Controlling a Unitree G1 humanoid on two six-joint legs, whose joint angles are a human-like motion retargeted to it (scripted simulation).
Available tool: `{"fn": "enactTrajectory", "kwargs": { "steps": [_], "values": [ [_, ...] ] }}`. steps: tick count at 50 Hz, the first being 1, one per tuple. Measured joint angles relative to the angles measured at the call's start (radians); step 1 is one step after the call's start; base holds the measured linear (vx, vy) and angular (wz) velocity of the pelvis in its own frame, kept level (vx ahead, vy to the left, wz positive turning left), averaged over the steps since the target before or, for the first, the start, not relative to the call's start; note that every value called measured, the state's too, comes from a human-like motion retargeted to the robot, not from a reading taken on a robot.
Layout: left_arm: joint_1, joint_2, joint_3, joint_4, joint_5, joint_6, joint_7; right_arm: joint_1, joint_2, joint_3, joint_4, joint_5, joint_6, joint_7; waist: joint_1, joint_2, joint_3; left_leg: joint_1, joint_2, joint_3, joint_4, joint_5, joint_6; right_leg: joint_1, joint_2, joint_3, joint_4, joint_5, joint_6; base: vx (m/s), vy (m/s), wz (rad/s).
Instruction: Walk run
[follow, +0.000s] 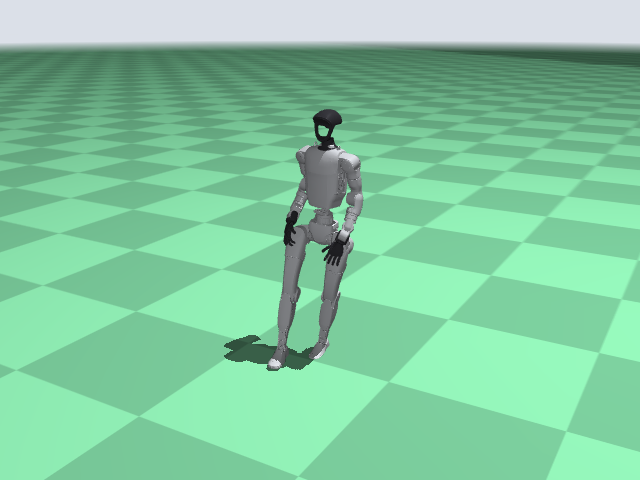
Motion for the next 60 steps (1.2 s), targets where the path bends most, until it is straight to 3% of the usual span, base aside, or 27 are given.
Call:
{"fn": "enactTrajectory", "kwargs": {
  "steps": [7, 10, 13, 17, 19, 20, 24, 26, 28, 36, 40, 42, 46, 49, 52, 55, 58, 60],
  "values": [
    [-0.028, 0.015, -0.007, 0.028, 0.011, -0.037, 0.014, -0.001, -0.002, 0.008, -0.017, -0.051, 0.038, -0.005, -0.016, 0.008, 0.003, 0.112, 0.004, -0.024, 0.024, -0.035, -0.055, -0.058, -0.013, -0.152, -0.227, -0.106, 0.033, 0.77, -0.23, 0.41],
    [-0.041, 0.030, -0.035, 0.032, 0.056, -0.049, 0.014, -0.007, 0.016, -0.011, -0.007, 0.005, 0.043, 0.024, -0.047, 0.029, -0.013, 0.133, 0.015, -0.055, 0.065, 0.027, -0.120, -0.051, 0.000, -0.194, -0.158, -0.099, -0.055, 0.75, -0.20, 0.82],
    [-0.043, 0.033, -0.039, 0.033, 0.092, -0.036, 0.006, -0.005, 0.035, -0.031, -0.007, 0.090, 0.043, 0.024, -0.098, 0.049, -0.035, 0.143, 0.041, -0.083, 0.146, 0.201, -0.231, -0.025, 0.010, -0.133, -0.113, -0.030, -0.038, 1.03, -0.39, 1.06],
    [-0.040, 0.024, -0.027, 0.042, 0.068, -0.045, 0.008, -0.010, 0.032, -0.042, -0.009, 0.108, 0.079, 0.106, -0.095, 0.041, -0.061, 0.062, 0.053, -0.053, 0.397, 0.531, -0.412, 0.026, -0.011, -0.130, -0.054, -0.026, -0.095, 0.83, -0.31, 0.42],
    [-0.040, 0.029, -0.026, 0.033, 0.029, -0.066, 0.025, -0.018, 0.008, -0.034, -0.017, 0.063, 0.110, 0.130, -0.102, 0.007, -0.070, -0.013, 0.042, -0.006, 0.553, 0.628, -0.438, 0.062, -0.046, -0.128, -0.045, -0.052, -0.116, 0.86, -0.35, 0.31],
    [-0.037, 0.035, -0.026, 0.026, 0.012, -0.079, 0.039, -0.021, -0.003, -0.027, -0.018, 0.042, 0.117, 0.135, -0.100, -0.012, -0.074, -0.049, 0.044, 0.006, 0.625, 0.652, -0.438, 0.085, -0.046, -0.125, -0.046, -0.063, -0.135, 0.70, -0.39, 0.05],
    [-0.016, 0.055, -0.010, -0.015, 0.015, -0.080, 0.119, -0.020, -0.007, -0.011, 0.010, 0.016, 0.119, 0.127, -0.070, -0.058, -0.069, -0.207, 0.081, 0.053, 0.768, 0.434, -0.288, 0.173, -0.026, -0.108, -0.063, -0.093, -0.169, 0.71, -0.38, -0.29],
    [-0.003, 0.056, 0.001, -0.038, 0.022, -0.081, 0.147, -0.022, -0.005, -0.011, 0.021, 0.012, 0.117, 0.129, -0.035, -0.082, -0.065, -0.285, 0.127, 0.139, 0.771, 0.315, -0.198, 0.209, -0.014, -0.074, -0.074, -0.103, -0.187, 0.62, -0.28, -0.86],
    [0.008, 0.049, 0.006, -0.056, 0.006, -0.086, 0.180, -0.021, 0.000, -0.017, 0.029, -0.002, 0.118, 0.131, -0.006, -0.089, -0.058, -0.346, 0.163, 0.194, 0.714, 0.230, -0.145, 0.241, 0.005, -0.063, -0.084, -0.115, -0.206, 0.68, -0.25, -0.76],
    [0.017, 0.027, 0.017, -0.116, 0.038, -0.071, 0.207, -0.018, 0.011, -0.025, 0.069, -0.006, 0.139, 0.192, 0.085, -0.047, -0.015, -0.480, 0.179, 0.204, 0.175, 0.162, -0.116, 0.386, 0.116, -0.019, -0.102, -0.183, -0.274, 0.67, -0.16, -0.65],
    [0.009, 0.027, 0.015, -0.102, 0.028, -0.065, 0.176, -0.021, 0.012, -0.033, 0.082, -0.001, 0.149, 0.204, 0.116, -0.053, -0.018, -0.526, 0.130, 0.135, -0.037, 0.090, -0.162, 0.451, 0.127, -0.018, -0.095, -0.199, -0.283, 0.85, -0.13, -0.47],
    [0.005, 0.026, 0.021, -0.091, 0.005, -0.064, 0.147, -0.020, 0.010, -0.025, 0.089, 0.001, 0.149, 0.202, 0.126, -0.059, -0.023, -0.518, 0.126, 0.172, -0.049, 0.085, -0.173, 0.482, 0.130, -0.026, -0.082, -0.185, -0.270, 0.84, -0.11, -0.28],
    [-0.004, 0.024, 0.032, -0.077, -0.052, -0.071, 0.129, -0.025, -0.003, -0.008, 0.119, 0.000, 0.154, 0.212, 0.171, -0.087, -0.064, -0.504, 0.114, 0.179, 0.019, 0.138, -0.078, 0.517, 0.111, -0.030, -0.031, -0.071, -0.188, 0.96, -0.09, -0.57],
    [-0.001, 0.018, 0.041, -0.070, -0.072, -0.068, 0.134, -0.026, -0.004, -0.012, 0.137, 0.003, 0.155, 0.223, 0.180, -0.098, -0.094, -0.472, 0.117, 0.197, 0.060, 0.211, -0.070, 0.518, 0.086, -0.066, 0.061, 0.143, -0.052, 1.13, -0.03, -0.47],
    [-0.016, 0.031, 0.032, -0.066, -0.089, -0.048, 0.082, -0.038, -0.013, -0.004, 0.138, -0.001, 0.149, 0.207, 0.160, -0.084, -0.092, -0.452, 0.121, 0.136, 0.132, 0.181, -0.013, 0.453, 0.123, -0.032, 0.271, 0.355, 0.104, 0.89, -0.04, -0.02],
    [-0.038, 0.065, 0.010, -0.064, -0.057, -0.036, 0.066, -0.051, -0.031, 0.015, 0.111, -0.043, 0.131, 0.167, 0.144, -0.053, -0.073, -0.363, 0.148, 0.176, 0.141, 0.111, 0.005, 0.342, 0.170, -0.052, 0.527, 0.407, 0.188, 0.84, -0.09, -0.22],
    [-0.052, 0.067, 0.007, -0.035, -0.038, -0.057, 0.009, -0.049, -0.025, -0.010, 0.076, -0.069, 0.108, 0.093, 0.147, -0.002, -0.060, -0.291, 0.183, 0.186, 0.117, 0.074, -0.005, 0.233, 0.155, -0.117, 0.577, 0.269, 0.089, 0.77, -0.01, -0.39],
    [-0.053, 0.065, -0.004, -0.023, -0.044, -0.064, -0.001, -0.039, -0.011, -0.033, 0.059, -0.030, 0.083, 0.047, 0.109, 0.025, -0.047, -0.240, 0.179, 0.169, 0.087, 0.063, -0.013, 0.163, 0.154, -0.122, 0.571, 0.168, 0.076, 0.62, 0.00, 0.63]
  ]
}}
